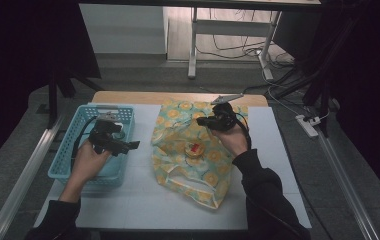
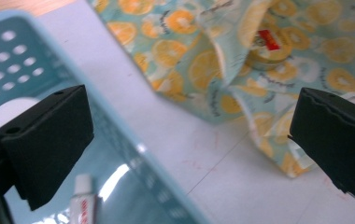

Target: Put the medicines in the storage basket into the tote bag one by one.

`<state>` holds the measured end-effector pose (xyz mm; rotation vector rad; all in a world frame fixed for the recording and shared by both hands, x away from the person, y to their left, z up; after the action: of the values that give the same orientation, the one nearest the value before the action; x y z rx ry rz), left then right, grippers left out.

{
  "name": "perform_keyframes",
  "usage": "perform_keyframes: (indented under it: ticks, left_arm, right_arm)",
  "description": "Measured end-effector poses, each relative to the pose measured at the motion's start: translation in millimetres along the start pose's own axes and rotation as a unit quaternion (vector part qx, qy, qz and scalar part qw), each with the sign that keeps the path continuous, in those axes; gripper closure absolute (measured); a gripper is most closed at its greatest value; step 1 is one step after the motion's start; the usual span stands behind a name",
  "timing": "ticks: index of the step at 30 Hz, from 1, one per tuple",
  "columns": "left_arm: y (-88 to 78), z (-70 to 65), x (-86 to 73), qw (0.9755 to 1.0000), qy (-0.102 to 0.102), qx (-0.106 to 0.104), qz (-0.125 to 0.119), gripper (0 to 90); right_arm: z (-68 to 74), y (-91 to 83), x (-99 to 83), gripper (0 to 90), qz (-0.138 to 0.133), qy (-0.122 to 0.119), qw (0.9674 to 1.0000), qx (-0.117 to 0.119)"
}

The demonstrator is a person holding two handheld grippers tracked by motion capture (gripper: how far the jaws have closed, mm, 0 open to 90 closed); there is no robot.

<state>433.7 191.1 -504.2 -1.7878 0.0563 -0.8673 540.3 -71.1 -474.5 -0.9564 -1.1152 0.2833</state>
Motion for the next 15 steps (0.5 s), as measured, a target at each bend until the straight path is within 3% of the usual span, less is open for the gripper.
perform_keyframes:
  ticks: [6, 15]
  left_arm:
    - [-4.5, 13.2, -14.3, 0.9998, -0.011, 0.016, 0.006, 0.0]
    - [-2.3, 30.8, -32.0, 0.9994, -0.024, 0.019, 0.018, 0.0]
  right_arm:
    - [-0.1, 0.4, -1.4, 90.0, 0.0, -0.001, 1.0, 0.001]
    - [1.1, 1.0, -0.7, 90.0, 0.0, -0.002, 1.0, 0.002]
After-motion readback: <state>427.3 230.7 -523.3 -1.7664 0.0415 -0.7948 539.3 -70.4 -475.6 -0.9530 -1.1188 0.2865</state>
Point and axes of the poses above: each handheld gripper's, and its own axes: y roughly forward along the jaws, x roughly out of its top, z roughly to its left, the point moved 9 cm from there along y, roughly forward along the jaws, and after that the axes turned 14 degrees about z, right-handed, at the moved point
